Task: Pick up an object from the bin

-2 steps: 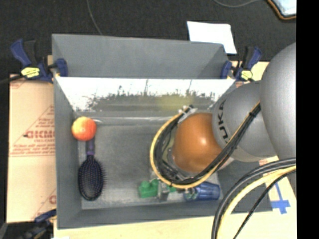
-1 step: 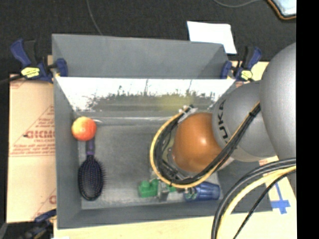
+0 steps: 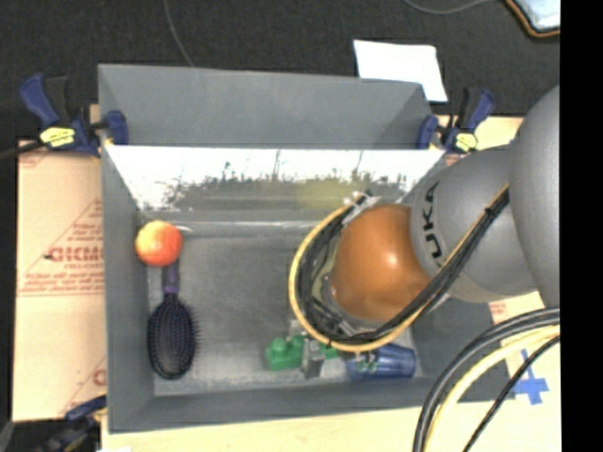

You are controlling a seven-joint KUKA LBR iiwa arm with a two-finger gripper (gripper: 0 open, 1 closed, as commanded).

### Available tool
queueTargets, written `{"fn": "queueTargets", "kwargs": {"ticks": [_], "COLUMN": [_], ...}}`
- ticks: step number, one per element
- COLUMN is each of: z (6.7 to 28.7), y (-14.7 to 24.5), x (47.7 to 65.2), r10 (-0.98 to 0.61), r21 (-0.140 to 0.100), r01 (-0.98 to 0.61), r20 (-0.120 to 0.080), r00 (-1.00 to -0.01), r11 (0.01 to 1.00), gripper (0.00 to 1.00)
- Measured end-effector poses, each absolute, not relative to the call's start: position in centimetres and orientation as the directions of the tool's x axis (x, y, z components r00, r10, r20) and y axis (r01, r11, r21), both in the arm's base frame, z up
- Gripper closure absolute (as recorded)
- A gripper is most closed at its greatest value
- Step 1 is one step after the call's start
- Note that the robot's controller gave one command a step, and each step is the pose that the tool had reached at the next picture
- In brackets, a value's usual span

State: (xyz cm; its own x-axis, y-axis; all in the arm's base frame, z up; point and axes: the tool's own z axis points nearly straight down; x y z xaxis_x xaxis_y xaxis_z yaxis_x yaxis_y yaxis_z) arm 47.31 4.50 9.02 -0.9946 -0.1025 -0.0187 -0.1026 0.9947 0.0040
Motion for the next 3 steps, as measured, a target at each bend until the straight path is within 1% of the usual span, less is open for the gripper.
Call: {"fn": "queueTargets", "kwargs": {"ticks": [1, 2, 3], "z": [10.9, 13.4, 15.8], "y": [4.5, 4.5, 4.5], "x": [47.4, 47.4, 47.4], "r10": [-0.102, -0.101, -0.1], "r21": [0.004, 0.003, 0.003], "r01": [-0.102, -0.102, -0.101], "r20": [-0.022, -0.02, -0.022], "r00": [-0.995, -0.995, -0.995], "r11": [0.995, 0.995, 0.995], "gripper": [1.0, 1.0, 1.0]}}
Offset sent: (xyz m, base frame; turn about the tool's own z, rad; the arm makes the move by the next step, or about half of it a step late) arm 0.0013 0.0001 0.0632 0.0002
